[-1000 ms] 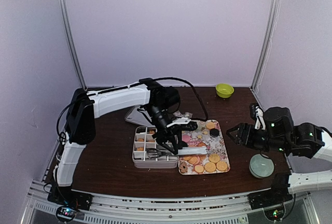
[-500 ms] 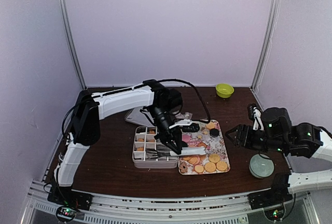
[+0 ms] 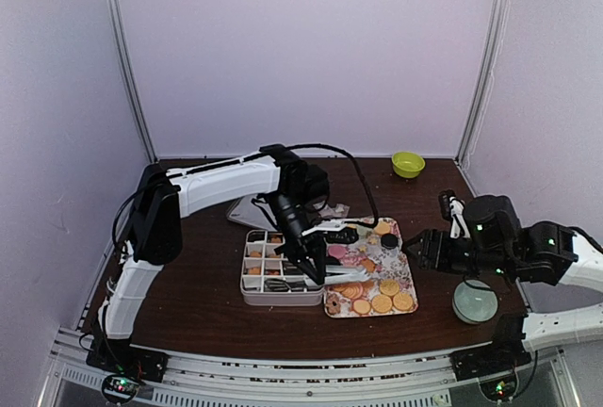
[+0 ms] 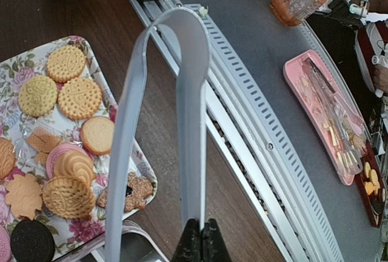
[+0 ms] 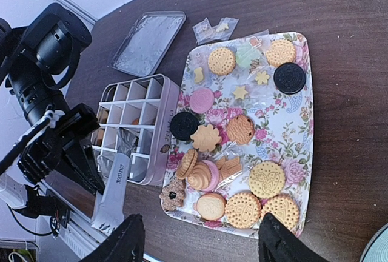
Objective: Pack the cookies
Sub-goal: Pick up the clamp from the packing box, then pass from the left arm to the right
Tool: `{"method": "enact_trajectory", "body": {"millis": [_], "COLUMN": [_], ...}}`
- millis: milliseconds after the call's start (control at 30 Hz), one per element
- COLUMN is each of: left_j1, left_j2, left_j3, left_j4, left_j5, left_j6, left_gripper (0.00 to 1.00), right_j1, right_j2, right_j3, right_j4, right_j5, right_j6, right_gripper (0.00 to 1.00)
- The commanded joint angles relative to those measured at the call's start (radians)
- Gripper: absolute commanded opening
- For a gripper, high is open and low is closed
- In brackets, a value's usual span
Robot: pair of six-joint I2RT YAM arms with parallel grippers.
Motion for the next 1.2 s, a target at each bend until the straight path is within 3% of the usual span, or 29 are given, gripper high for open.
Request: {"method": "enact_trajectory", "body": {"millis": [0, 433, 700, 933, 1167], "left_j1": [0.01, 0.049, 0.073, 0.152, 0.17], "left_j2": [-0.066, -0.126, -0.145, -0.218, -0.271], "left_j3": [0.034, 0.06, 0.107, 0.124, 0.062], "left_j4": [-0.085, -0.16, -0.17, -0.069, -0.09], "left_j5": [0.073, 0.16, 0.28, 0.476, 0.662], "left_j6": [0.081, 0.157, 0.114, -0.121, -0.193], "left_gripper": [0.0, 0.0, 0.0, 0.0, 0.0], "right_j1": [-0.005, 0.003, 0.018, 0.088, 0.107], "right_j2": [0.02, 0.17, 0.149, 0.032, 0.147], "right_j3": [0.026, 0.041, -0.004, -0.076, 0.049], "right_j4": [0.019, 0.133, 0.263, 0.586, 0.677], "right_j5": [-0.011, -0.082, -0.086, -0.12, -0.18], "right_j6": [-0.022, -0.036, -0.065, -0.266, -0.423], "right_gripper": [0.65, 0.65, 0.74, 0.76, 0.65]}}
